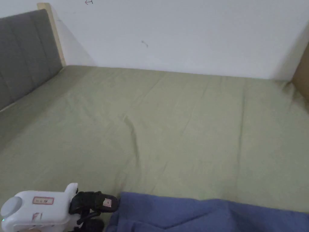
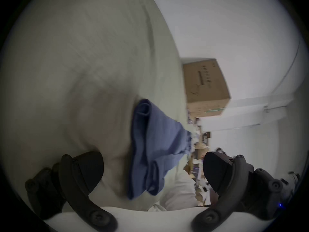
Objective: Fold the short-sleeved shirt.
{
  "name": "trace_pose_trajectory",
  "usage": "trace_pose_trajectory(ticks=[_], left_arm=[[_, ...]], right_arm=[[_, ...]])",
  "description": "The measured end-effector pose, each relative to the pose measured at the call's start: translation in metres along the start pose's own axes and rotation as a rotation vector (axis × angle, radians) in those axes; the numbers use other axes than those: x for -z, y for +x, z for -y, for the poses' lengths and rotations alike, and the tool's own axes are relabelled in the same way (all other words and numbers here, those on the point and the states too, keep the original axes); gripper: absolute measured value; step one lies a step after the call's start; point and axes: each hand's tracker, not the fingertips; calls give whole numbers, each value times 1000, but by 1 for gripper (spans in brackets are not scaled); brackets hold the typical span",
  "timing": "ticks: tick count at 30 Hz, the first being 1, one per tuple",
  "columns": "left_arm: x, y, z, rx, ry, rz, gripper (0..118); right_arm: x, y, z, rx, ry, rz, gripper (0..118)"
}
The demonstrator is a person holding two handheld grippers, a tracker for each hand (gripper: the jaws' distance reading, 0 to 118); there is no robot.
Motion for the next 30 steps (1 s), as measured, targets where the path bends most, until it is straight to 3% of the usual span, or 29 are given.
trace_pose_trajectory(ticks=[4,7,12,14,15,16,17,18,20,24,27,30], left_arm=[[32,-10,-12,-47,-37,100,118],[63,2,-17,126,-70,-12,118],[88,25,3,250,-83,-214,112],[87,35,6,264,-71,-290,75],[84,36,8,269,-37,-376,62],[81,37,11,304,20,-484,62],[79,35,10,342,56,-594,10],[75,31,12,254,36,-405,4],[79,38,17,226,63,-461,4],[99,90,27,471,9,-703,4],[84,124,26,496,36,-730,4],[72,153,28,657,62,-1056,4]], right_arm=[[19,-2,5,-5,-66,26,0],[28,-5,8,13,-87,28,0],[26,-13,10,-12,-93,7,0],[21,-17,10,-55,-87,4,0],[18,-18,10,-78,-81,3,0],[14,-18,11,-100,-73,-1,0],[10,-19,11,-118,-66,-3,0],[6,-19,12,-133,-57,-5,0],[0,-21,11,-150,-49,-11,0],[-12,-17,10,-133,-29,-24,0],[-23,-10,7,-97,6,-30,0],[-32,0,7,-70,36,-36,0]])
